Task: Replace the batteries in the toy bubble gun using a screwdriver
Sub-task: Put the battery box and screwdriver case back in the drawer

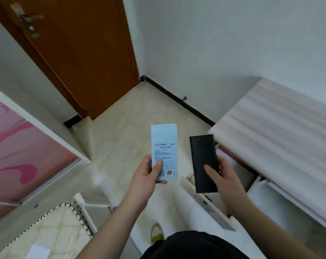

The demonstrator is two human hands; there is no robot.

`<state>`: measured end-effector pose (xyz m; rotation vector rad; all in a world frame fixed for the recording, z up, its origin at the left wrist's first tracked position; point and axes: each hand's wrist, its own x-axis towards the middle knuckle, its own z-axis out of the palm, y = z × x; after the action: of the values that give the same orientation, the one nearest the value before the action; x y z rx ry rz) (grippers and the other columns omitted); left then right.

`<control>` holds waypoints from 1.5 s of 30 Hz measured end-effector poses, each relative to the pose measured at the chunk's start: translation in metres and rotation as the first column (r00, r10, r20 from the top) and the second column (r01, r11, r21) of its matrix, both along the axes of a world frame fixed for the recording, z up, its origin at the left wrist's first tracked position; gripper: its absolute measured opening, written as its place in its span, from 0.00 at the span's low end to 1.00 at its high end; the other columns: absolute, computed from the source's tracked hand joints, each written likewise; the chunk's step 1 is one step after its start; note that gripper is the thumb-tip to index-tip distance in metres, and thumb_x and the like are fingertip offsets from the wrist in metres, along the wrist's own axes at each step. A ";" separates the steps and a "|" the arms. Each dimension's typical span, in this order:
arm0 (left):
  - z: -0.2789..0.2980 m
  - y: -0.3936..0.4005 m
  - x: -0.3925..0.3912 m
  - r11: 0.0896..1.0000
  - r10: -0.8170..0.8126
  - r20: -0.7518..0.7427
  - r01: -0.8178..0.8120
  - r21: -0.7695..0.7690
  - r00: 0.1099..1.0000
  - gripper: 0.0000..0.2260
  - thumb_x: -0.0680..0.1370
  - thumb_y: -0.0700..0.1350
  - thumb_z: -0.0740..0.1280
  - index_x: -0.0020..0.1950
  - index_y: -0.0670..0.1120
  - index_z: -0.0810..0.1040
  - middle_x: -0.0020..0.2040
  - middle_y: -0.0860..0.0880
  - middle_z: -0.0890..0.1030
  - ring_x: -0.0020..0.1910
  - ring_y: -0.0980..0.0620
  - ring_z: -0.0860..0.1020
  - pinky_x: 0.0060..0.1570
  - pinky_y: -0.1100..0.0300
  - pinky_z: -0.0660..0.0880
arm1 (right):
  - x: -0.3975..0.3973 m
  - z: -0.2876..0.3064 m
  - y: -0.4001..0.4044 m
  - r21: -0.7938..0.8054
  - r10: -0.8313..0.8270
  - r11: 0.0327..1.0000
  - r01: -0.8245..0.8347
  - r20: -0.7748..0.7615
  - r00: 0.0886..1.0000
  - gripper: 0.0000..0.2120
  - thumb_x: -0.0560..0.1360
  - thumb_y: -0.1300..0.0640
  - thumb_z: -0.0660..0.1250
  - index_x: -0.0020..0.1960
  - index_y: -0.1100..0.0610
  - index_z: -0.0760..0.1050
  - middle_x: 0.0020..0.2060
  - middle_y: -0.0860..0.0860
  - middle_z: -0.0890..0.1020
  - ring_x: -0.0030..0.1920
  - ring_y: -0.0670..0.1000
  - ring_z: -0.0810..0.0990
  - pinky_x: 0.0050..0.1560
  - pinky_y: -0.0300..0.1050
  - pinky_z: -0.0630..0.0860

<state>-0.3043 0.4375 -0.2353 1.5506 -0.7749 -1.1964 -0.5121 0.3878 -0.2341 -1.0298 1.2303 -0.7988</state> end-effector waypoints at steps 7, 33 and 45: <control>-0.011 -0.070 0.012 0.964 -0.263 -0.028 0.264 0.020 0.964 0.09 0.81 0.44 0.63 0.61 0.49 0.73 0.52 0.48 0.84 0.47 0.50 0.84 0.38 0.57 0.80 | 0.001 -0.009 -0.003 -0.006 -0.281 0.960 0.281 -0.051 0.958 0.14 0.78 0.59 0.65 0.62 0.49 0.71 0.53 0.46 0.81 0.50 0.44 0.82 0.51 0.43 0.78; -0.153 -0.196 -0.086 0.607 -0.775 0.113 0.681 0.411 0.622 0.16 0.77 0.47 0.69 0.64 0.49 0.72 0.54 0.50 0.82 0.46 0.51 0.84 0.33 0.54 0.82 | -0.071 -0.153 -0.045 0.265 -0.630 0.601 0.754 -0.425 0.651 0.23 0.76 0.52 0.69 0.68 0.53 0.67 0.58 0.50 0.79 0.56 0.52 0.80 0.57 0.55 0.79; -0.268 -0.245 -0.120 0.466 -0.881 0.200 0.707 0.533 0.430 0.15 0.79 0.48 0.66 0.65 0.50 0.70 0.60 0.50 0.79 0.51 0.48 0.81 0.42 0.52 0.83 | -0.064 -0.260 -0.082 0.346 -0.621 0.460 0.818 -0.532 0.575 0.24 0.77 0.53 0.67 0.71 0.53 0.64 0.62 0.51 0.76 0.53 0.49 0.74 0.56 0.45 0.74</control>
<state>-0.4248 0.1924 -0.5037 1.8521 -1.8921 -1.7785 -0.5763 0.3059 -0.4942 -0.0542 2.1311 -0.8235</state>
